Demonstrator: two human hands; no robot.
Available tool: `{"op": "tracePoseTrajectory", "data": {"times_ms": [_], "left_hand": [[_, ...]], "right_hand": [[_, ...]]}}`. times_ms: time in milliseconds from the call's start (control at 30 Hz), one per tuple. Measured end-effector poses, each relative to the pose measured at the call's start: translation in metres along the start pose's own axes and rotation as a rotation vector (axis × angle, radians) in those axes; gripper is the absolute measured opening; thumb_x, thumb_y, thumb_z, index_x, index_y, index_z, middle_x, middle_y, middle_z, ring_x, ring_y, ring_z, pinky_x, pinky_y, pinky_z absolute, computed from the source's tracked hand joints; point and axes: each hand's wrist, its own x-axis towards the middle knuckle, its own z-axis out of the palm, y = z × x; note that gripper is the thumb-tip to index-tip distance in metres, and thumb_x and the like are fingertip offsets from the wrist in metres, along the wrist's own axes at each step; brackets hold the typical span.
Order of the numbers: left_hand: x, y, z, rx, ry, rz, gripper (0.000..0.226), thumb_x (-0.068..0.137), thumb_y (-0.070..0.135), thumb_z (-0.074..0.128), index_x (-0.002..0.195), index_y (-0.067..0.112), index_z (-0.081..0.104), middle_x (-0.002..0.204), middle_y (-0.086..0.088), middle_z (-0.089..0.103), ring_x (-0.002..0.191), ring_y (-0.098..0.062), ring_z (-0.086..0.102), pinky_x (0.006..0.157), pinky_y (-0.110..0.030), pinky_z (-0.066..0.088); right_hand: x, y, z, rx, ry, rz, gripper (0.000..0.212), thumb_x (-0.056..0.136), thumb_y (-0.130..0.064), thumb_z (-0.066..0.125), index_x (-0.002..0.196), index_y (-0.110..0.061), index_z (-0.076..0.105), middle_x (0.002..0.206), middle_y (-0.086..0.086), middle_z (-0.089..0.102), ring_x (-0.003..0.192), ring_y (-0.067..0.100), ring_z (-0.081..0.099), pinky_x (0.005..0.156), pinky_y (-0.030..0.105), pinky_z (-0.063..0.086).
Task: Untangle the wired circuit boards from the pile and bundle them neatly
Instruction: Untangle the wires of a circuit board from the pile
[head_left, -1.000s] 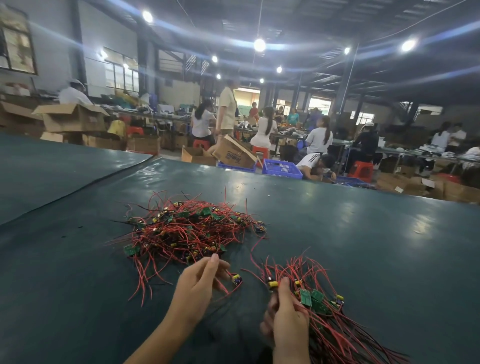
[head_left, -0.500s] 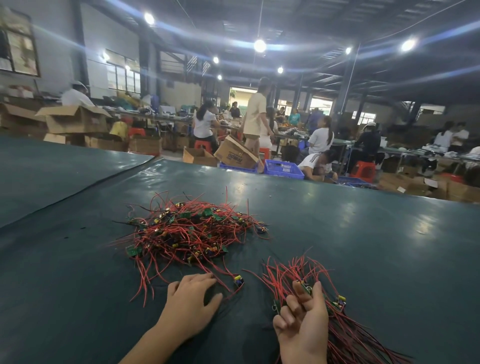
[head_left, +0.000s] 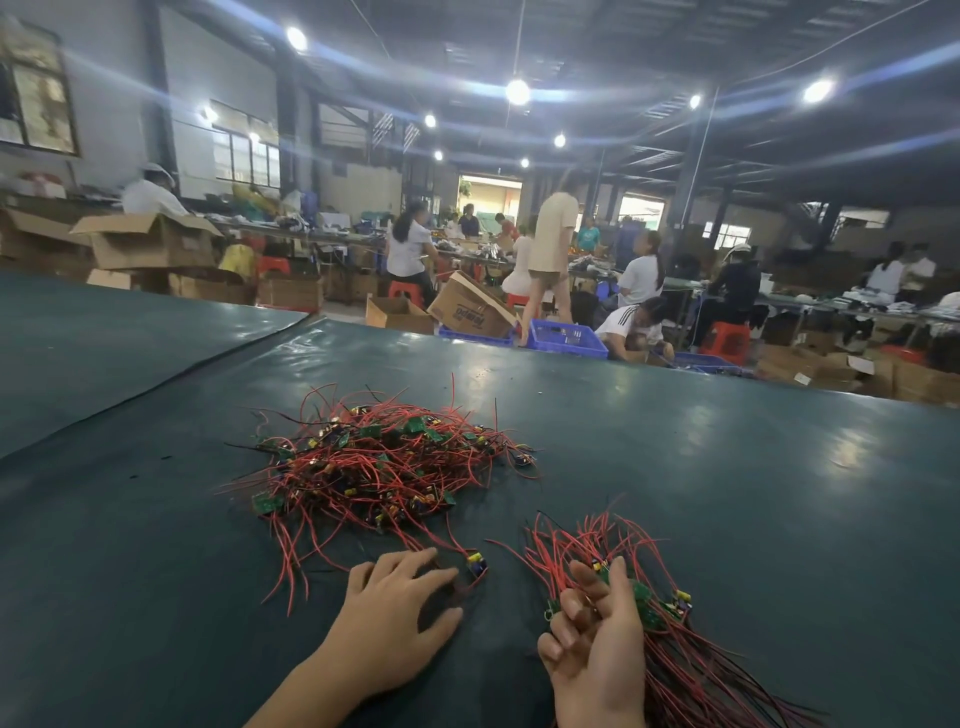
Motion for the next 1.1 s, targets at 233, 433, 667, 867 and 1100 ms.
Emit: {"op": "tracePoseTrajectory", "data": {"times_ms": [233,433,667,867,1100], "left_hand": [[-0.006,0.017,-0.005,-0.104,0.108,0.112,0.051,0.084,0.075,0.035,0.112,0.042,0.062,0.123,0.029,0.047,0.120,0.004,0.034,0.101,-0.026,0.016],[-0.009,0.026,-0.003,-0.124,0.170,0.151,0.025,0.092,0.049,0.046,0.106,0.036,0.063,0.112,0.024,0.054,0.108,0.002,0.043,0.098,-0.020,0.025],[-0.012,0.040,-0.013,-0.530,0.424,0.153,0.008,0.094,0.021,0.057,0.089,0.027,0.058,0.077,0.017,0.065,0.078,-0.002,0.061,0.082,-0.036,0.048],[-0.023,0.052,-0.020,-0.571,0.467,0.285,0.006,0.091,0.029,0.053,0.090,0.032,0.058,0.078,0.016,0.061,0.085,-0.007,0.053,0.080,-0.024,0.042],[-0.021,0.048,-0.028,-0.393,0.559,0.337,0.010,0.081,0.028,0.055,0.076,0.025,0.062,0.069,0.015,0.057,0.074,0.000,0.049,0.076,-0.023,0.039]], "right_hand": [[-0.001,0.002,0.001,-0.026,0.003,0.004,0.047,0.094,-0.053,0.046,0.084,-0.010,0.060,0.046,-0.003,0.035,0.030,0.008,0.024,0.032,0.018,0.021],[0.000,0.003,0.002,-0.041,-0.004,-0.004,0.046,0.095,-0.053,0.045,0.082,-0.010,0.060,0.045,-0.004,0.034,0.030,0.007,0.024,0.031,0.018,0.021],[0.006,0.011,0.001,-0.250,-0.015,-0.010,0.040,0.094,-0.042,0.054,0.079,-0.006,0.065,0.044,-0.003,0.036,0.030,0.009,0.028,0.033,0.016,0.023],[0.004,0.016,0.000,-0.524,-0.071,-0.032,0.060,0.088,-0.063,0.047,0.070,-0.015,0.079,0.053,-0.002,0.060,0.045,0.014,0.051,0.045,0.024,0.039],[0.004,0.009,0.000,-0.398,-0.027,-0.038,0.033,0.093,-0.031,0.057,0.076,-0.011,0.078,0.055,0.000,0.051,0.038,0.012,0.043,0.041,0.022,0.032]]}}
